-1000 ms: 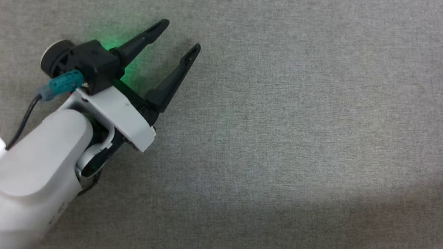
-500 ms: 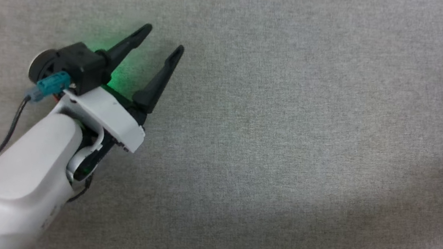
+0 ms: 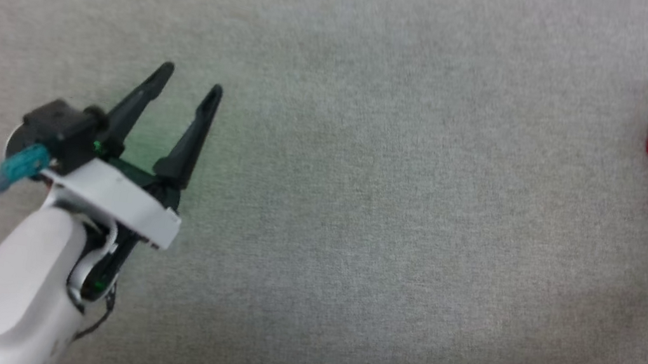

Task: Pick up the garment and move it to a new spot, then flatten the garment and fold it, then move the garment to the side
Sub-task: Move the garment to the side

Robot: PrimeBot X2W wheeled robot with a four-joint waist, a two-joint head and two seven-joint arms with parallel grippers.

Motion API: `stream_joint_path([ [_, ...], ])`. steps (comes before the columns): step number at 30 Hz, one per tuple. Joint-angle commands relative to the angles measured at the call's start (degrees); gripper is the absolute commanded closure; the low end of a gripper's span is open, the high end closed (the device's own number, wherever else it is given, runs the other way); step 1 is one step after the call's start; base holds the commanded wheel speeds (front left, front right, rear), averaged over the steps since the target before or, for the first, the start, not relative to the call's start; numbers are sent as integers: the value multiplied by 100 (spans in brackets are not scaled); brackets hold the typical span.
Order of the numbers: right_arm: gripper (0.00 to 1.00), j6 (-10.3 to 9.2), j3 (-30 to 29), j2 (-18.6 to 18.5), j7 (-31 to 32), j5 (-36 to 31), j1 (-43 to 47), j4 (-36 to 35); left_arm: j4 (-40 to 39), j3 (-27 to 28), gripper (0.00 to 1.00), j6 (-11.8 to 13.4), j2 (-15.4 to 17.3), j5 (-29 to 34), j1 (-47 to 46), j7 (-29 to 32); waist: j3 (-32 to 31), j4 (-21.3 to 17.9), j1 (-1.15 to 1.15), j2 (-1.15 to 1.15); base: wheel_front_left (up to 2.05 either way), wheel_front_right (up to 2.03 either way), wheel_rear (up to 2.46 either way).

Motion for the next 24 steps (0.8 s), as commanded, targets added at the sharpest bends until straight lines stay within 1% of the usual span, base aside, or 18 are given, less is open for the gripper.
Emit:
stream_joint_path([
  [1,0,-12,26,55,-67,50,181,-98,-67,117,0,11,-10,66,196,-2,-397,212,0,0,0,0,0],
  [5,0,-12,-12,169,-142,193,647,-462,-141,522,0,10,-55,195,664,-2,-793,359,0,0,0,0,0],
  [10,0,-12,-195,384,-150,168,1432,-1319,-50,1015,0,11,-116,333,1260,-3,-1261,503,0,0,0,0,0],
  [18,0,-12,-727,782,-151,-134,2859,-2628,-111,1821,0,13,-204,598,2192,-3,-1834,699,0,0,0,0,0],
  [24,0,-12,-1081,1142,-153,-454,3849,-3471,-358,2185,0,11,-202,747,2814,-3,-2106,802,0,0,0,0,0],
])
